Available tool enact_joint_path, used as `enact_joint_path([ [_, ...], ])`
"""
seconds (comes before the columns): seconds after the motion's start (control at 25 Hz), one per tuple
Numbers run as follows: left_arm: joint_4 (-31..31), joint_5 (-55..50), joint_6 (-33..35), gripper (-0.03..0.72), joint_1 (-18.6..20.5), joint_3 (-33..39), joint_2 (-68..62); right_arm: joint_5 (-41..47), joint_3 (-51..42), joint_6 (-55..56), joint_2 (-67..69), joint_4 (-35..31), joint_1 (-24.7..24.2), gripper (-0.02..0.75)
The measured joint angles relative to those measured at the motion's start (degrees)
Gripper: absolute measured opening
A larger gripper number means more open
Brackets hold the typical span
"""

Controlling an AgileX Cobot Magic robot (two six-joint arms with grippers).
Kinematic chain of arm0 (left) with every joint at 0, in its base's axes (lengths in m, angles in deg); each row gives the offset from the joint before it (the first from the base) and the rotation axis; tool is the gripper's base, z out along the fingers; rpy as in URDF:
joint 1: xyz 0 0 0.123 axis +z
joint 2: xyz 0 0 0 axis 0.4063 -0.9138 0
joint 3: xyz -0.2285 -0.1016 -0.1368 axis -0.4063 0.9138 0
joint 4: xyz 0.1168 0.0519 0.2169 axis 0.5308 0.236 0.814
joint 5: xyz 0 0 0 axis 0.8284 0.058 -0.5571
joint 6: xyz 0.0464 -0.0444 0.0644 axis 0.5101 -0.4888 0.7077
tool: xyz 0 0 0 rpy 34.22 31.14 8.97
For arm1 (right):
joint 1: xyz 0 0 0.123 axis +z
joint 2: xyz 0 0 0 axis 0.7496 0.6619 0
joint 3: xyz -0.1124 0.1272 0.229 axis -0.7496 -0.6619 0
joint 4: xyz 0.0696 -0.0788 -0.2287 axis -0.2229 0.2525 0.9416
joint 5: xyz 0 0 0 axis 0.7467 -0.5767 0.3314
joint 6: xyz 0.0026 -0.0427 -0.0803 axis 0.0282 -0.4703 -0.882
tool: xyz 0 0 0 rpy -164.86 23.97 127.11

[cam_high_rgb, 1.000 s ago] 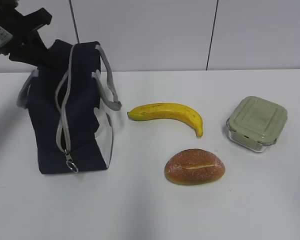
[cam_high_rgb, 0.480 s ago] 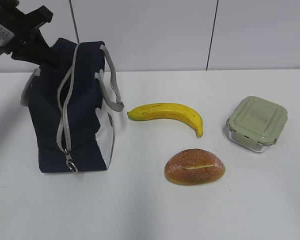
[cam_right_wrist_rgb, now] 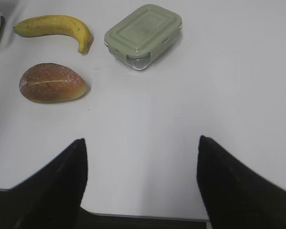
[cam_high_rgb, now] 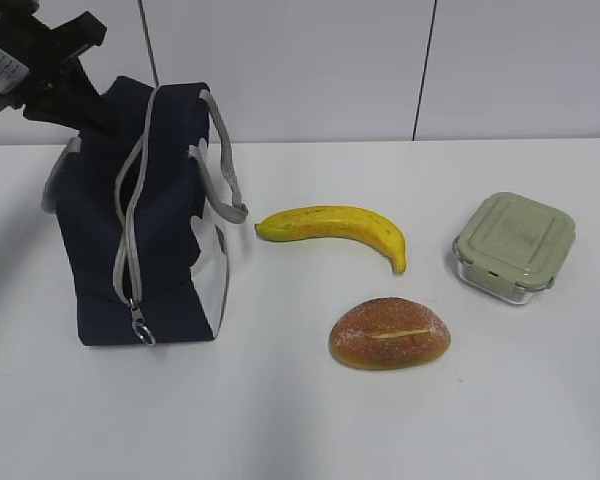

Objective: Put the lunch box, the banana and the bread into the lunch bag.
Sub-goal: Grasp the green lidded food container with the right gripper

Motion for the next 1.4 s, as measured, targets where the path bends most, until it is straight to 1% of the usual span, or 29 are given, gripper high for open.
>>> enact_joint_path([
  [0.12, 0.00, 0.00, 0.00, 0.000, 0.00, 0.00, 0.00, 0.00, 1.37, 0.00, 1.52, -0.99, 0.00, 0.530],
  [0.24, 0.00, -0.01, 0.00, 0.000, 0.00, 0.00, 0.00, -1.96, 2.89, 0.00, 7.00, -2.48, 0.00, 0.530],
  [0.68, 0.00, -0.06, 0.00, 0.000, 0.00, 0.00, 0.00, -11.32, 7.10, 0.40, 36.69, -11.83, 0.00, 0.530],
  [0.8, 0.00, -0.06, 0.02, 0.000, 0.00, 0.00, 0.00, -14.20, 8.85, 0.55, 44.27, -15.83, 0.00, 0.530],
  [1.0, 0.00, -0.12, 0.09, 0.000, 0.00, 0.00, 0.00, -16.33, 13.92, 0.42, 56.50, -21.00, 0.00, 0.530],
  [1.32, 0.00, -0.23, 0.46, 0.000, 0.00, 0.00, 0.00, -19.60, 23.21, -0.54, 71.79, -23.90, -0.11, 0.530],
  [1.4, 0.00, -0.25, 0.46, 0.000, 0.00, 0.00, 0.00, -20.01, 24.04, -1.55, 74.65, -25.34, -1.43, 0.530],
])
